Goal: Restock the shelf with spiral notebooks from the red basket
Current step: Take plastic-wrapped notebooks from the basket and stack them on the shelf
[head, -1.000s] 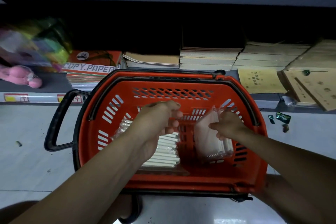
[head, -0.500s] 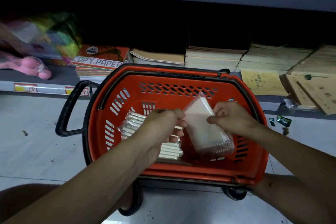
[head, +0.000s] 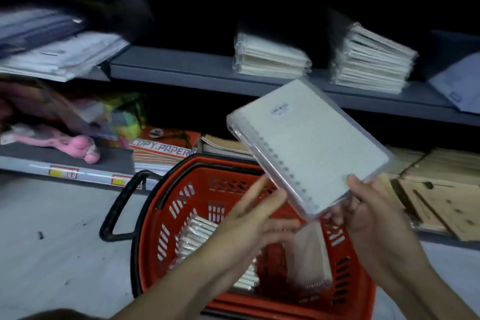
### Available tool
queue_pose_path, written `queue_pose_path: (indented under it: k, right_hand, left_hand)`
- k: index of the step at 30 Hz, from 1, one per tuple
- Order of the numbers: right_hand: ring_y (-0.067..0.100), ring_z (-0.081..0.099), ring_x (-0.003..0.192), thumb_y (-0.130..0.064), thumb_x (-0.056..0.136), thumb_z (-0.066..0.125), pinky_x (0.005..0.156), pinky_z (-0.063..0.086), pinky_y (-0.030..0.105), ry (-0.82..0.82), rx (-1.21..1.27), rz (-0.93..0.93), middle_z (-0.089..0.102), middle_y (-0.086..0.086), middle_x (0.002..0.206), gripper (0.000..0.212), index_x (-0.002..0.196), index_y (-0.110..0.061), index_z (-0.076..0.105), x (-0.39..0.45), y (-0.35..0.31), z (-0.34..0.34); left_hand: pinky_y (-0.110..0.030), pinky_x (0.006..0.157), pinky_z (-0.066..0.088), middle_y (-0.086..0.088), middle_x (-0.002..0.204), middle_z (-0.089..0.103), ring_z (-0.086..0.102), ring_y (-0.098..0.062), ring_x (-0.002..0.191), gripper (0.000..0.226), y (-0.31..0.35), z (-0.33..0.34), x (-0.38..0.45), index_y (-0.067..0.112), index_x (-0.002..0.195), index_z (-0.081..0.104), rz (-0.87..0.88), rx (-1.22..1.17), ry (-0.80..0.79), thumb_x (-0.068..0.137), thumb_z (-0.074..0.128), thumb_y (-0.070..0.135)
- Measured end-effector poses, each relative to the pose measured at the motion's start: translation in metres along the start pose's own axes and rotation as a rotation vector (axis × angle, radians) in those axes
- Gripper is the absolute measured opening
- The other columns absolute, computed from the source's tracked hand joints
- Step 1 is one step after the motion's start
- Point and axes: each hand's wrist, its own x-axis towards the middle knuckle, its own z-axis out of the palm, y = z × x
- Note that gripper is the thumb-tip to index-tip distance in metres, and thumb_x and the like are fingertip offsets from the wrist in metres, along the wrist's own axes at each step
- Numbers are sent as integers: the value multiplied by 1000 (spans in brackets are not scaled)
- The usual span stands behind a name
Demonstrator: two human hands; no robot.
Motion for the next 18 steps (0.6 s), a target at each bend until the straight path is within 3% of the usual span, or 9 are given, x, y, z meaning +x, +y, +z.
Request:
queue_pose_path:
  k: [3,6,9,12,16,18]
  right_hand:
    - [24,65,63,-12,91,60,47,46,29,-103,-45,41,63,19,73,6,95,-15,61,-5,19,12]
    - [28,67,68,-13,85,65,49,52,33,-152,-32,175,65,21,83,22,105,-4,64,0,25,15]
    - [30,67,66,-14,82,67,56,60,37,-138,32,232,67,24,89,29,106,1,64,9,19,8]
    - [30,68,63,-3,82,64,56,61,34,-71,50,169,68,26,89,46,128,-2,58,16,12,3]
    - [32,70,60,-4,79,66,58,62,33,-89,-5,124,69,32,78,49,126,-6,57,15,11,15]
    - [33,69,58,-6,76,67,57,62,33,-68,9,99,68,34,77,46,121,-5,59,14,11,20]
  left_hand:
    - [-48,92,57,-7,128,70,68,-33,114,37,15,-3,0,25,137,55,145,-36,-29,101,49,16]
    - [-49,85,60,-4,130,69,68,-33,113,38,28,-15,-1,27,137,54,171,14,-38,103,44,12]
    - [-38,67,62,-3,128,69,71,-33,101,40,42,-35,0,28,141,51,189,102,-38,102,48,17]
    - [-36,68,63,-1,128,70,68,-46,89,55,55,-46,-1,35,149,39,231,187,-24,98,56,25]
    - [-33,62,64,5,112,77,76,-35,90,44,65,-43,-1,30,135,60,346,171,167,91,62,24]
    - [-35,67,65,6,117,75,76,-31,93,45,69,-47,2,28,136,60,350,175,174,91,62,22]
